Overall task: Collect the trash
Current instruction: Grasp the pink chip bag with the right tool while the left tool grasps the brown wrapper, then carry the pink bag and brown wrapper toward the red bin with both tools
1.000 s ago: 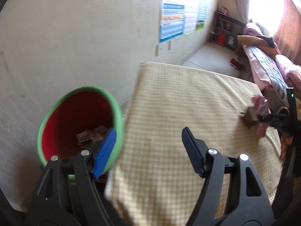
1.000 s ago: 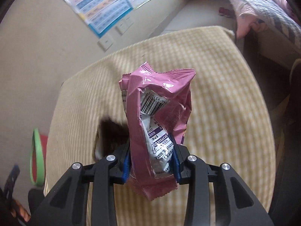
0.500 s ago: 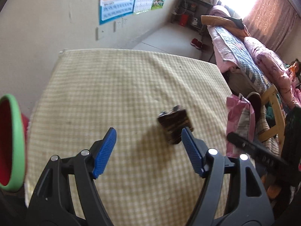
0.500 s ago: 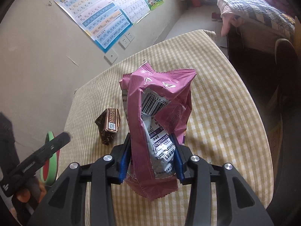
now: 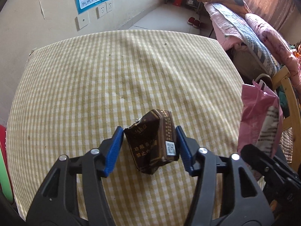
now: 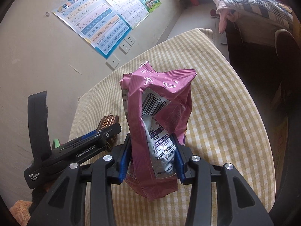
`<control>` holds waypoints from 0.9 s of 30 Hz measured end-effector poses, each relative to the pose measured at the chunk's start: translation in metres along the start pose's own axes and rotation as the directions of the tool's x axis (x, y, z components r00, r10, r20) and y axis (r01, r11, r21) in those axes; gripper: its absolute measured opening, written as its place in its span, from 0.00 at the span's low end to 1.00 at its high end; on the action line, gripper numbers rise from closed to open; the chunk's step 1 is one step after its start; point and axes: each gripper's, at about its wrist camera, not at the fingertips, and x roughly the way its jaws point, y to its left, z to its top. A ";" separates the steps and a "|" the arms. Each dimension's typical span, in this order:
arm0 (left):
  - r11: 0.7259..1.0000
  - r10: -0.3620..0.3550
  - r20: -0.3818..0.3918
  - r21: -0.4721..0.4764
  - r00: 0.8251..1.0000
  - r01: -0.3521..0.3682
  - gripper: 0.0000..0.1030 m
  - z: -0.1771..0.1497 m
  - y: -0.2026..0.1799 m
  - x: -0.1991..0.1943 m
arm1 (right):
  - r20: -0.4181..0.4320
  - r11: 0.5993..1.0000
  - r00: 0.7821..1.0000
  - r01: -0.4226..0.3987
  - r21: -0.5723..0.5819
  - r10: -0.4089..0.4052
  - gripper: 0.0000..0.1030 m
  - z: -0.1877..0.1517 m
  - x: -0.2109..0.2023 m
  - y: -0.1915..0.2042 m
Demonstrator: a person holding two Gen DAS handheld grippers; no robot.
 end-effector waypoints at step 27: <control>0.995 0.096 0.231 -0.058 0.968 -0.085 0.50 -0.047 0.065 -0.128 | -0.013 0.991 0.998 0.052 -0.124 -0.054 0.39 -0.011 0.006 0.026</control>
